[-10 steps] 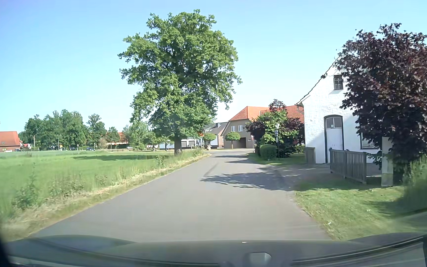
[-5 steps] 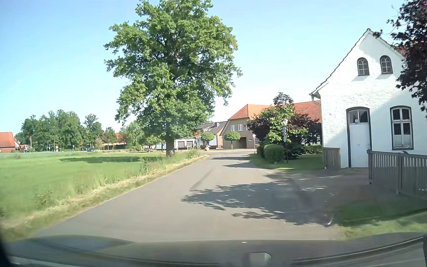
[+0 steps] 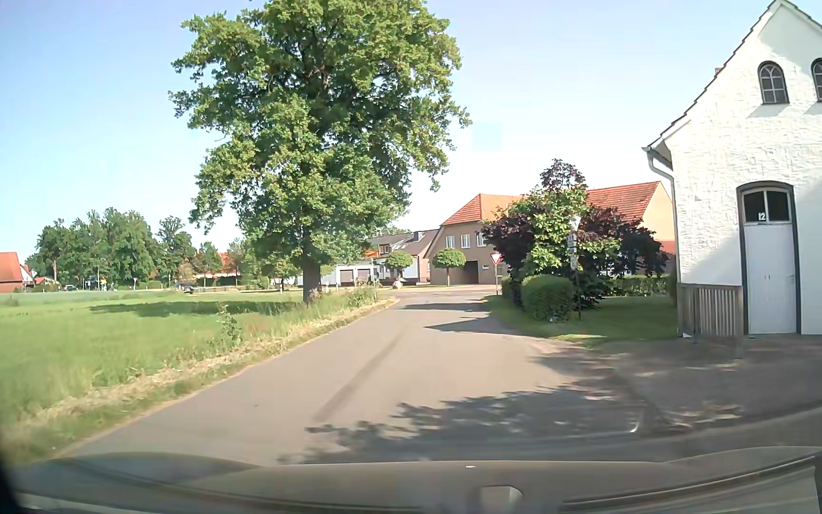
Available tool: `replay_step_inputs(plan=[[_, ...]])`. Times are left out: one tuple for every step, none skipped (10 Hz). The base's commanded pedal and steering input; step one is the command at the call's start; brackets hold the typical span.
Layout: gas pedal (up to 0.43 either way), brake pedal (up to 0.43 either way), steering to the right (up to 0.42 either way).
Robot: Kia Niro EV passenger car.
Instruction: Follow the waypoints while adhering to traffic rules and regulations
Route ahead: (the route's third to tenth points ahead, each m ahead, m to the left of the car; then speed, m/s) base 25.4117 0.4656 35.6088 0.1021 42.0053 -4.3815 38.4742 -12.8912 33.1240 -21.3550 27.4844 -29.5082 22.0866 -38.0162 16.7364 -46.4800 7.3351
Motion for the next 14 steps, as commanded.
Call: replay_step_inputs(plan=[[0.008, 0.006, -0.003], [0.008, 0.006, -0.003], [0.020, 0.006, -0.003], [0.028, 0.006, -0.002], [0.039, 0.006, -0.002], [0.039, 0.006, -0.002], [0.047, 0.006, -0.001], [0.059, 0.006, -0.001], [0.067, 0.006, -0.002], [0.067, 0.006, -0.002], [0.067, 0.006, -0.002], [0.067, 0.006, -0.002], [0.067, 0.006, -0.002], [0.067, 0.006, -0.001]])
